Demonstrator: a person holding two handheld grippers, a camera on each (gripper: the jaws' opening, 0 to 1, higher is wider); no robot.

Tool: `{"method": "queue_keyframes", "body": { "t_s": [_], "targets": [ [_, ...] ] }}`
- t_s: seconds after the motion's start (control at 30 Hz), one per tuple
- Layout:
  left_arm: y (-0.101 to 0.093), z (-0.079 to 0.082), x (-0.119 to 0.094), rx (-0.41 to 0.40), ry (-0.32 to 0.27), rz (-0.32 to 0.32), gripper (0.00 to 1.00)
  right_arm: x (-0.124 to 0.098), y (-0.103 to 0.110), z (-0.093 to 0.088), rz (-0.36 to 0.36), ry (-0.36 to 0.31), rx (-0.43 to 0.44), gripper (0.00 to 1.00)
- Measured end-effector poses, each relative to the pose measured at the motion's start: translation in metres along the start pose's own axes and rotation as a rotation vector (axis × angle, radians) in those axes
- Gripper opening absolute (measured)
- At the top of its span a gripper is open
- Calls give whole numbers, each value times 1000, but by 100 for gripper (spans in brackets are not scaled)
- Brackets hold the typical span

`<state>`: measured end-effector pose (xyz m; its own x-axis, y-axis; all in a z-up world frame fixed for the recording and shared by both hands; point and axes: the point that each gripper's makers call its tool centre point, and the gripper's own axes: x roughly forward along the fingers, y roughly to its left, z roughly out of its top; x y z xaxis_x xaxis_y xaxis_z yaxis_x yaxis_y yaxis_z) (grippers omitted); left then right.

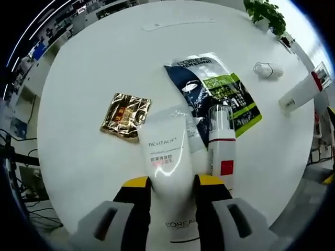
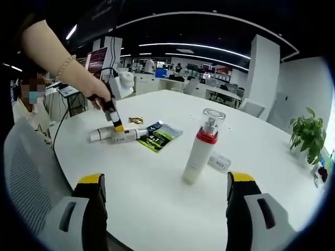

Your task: Arrange the skincare products in the storage area until every visible bottle or jar stands upright without overlapping.

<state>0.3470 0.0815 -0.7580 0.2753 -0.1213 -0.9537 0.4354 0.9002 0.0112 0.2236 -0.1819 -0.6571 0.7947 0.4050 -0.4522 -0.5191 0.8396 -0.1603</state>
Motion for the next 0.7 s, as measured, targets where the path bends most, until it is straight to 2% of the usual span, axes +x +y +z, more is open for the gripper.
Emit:
{"method": "queue_keyframes", "body": {
  "t_s": [0.23, 0.5, 0.7],
  "targets": [
    [-2, -2, -12, 1, -35, -4, 30, 1, 3, -1, 15, 4, -9, 95],
    [-1, 2, -40, -64, -144, -35, 30, 3, 13, -1, 54, 10, -41, 94],
    [9, 3, -50, -103, -213, -51, 29, 4, 20, -2, 87, 13, -66, 93]
  ]
}}
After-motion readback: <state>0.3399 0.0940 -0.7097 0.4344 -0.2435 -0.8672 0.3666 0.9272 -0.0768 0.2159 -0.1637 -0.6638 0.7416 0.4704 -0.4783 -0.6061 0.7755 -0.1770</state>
